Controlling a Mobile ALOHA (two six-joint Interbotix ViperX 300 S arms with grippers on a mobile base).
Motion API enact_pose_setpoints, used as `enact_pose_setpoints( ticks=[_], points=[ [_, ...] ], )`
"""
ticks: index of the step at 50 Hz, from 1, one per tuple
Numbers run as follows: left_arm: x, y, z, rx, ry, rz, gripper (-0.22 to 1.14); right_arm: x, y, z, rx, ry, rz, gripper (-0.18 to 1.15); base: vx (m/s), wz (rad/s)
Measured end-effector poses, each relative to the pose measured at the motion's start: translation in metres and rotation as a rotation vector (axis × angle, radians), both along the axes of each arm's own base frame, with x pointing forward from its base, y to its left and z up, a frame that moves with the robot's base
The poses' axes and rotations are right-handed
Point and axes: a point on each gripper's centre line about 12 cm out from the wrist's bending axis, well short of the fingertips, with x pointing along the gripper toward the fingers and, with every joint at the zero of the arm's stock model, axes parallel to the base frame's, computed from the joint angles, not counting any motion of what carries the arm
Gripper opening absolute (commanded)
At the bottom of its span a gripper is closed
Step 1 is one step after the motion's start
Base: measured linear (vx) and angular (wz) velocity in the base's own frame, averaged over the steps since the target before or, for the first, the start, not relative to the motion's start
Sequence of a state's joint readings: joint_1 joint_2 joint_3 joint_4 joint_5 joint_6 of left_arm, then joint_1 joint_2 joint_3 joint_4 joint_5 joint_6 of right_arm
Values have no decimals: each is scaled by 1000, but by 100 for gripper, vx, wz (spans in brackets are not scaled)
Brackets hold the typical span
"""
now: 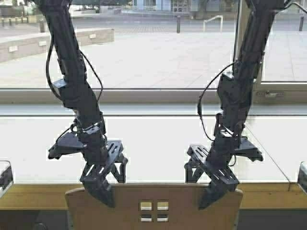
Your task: Push the chairs under the table
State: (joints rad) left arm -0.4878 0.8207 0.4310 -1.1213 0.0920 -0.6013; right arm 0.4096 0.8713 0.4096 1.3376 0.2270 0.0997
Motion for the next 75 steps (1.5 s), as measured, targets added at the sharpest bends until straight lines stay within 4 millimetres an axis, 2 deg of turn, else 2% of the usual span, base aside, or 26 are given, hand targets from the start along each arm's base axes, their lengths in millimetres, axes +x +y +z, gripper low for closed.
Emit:
enact_pose_setpoints(
  ticks=[5, 15, 20, 25, 31, 36, 42, 51, 55, 63, 67, 75],
  points=[
    [-2, -3, 11, -21, 4, -5, 99, -2, -1, 15, 7, -12, -22, 90, -1, -1],
    [-10, 1, 54, -58, -23, -33, 99, -9, -7, 66, 3, -85, -29, 90, 0, 0],
    [-12, 11, 85, -66, -72, -53, 99, -5, -17, 106, -16, -188, -35, 90, 0, 0],
    [-16, 35, 115, -62, -129, -71, 99, -12, -25, 135, -37, -260, -25, 90, -1, -2],
    [-24, 67, 163, -44, -248, -123, 99, -10, -27, 190, -37, -423, 41, 90, -3, -1],
    [-30, 79, 206, -12, -389, -239, 99, -8, -27, 240, -51, -593, 162, 90, -4, 0],
    [-37, 92, 254, 39, -547, -444, 99, -18, -32, 303, -100, -814, 315, 90, -6, 3],
    [-45, 121, 295, 164, -672, -651, 99, -43, -45, 372, -247, -1092, 533, 90, -9, 8],
    [-51, 132, 311, 280, -721, -794, 99, -53, -53, 387, -356, -1174, 652, 90, -11, 18],
    [-65, 146, 347, 555, -810, -1029, 99, -60, -72, 388, -601, -1191, 906, 90, -9, 22],
    [-73, 148, 363, 631, -852, -1060, 99, -61, -83, 390, -670, -1186, 944, 90, -6, 29],
    [-86, 155, 367, 733, -885, -1080, 99, -77, -103, 384, -725, -1167, 935, 90, -5, 42]
  ],
)
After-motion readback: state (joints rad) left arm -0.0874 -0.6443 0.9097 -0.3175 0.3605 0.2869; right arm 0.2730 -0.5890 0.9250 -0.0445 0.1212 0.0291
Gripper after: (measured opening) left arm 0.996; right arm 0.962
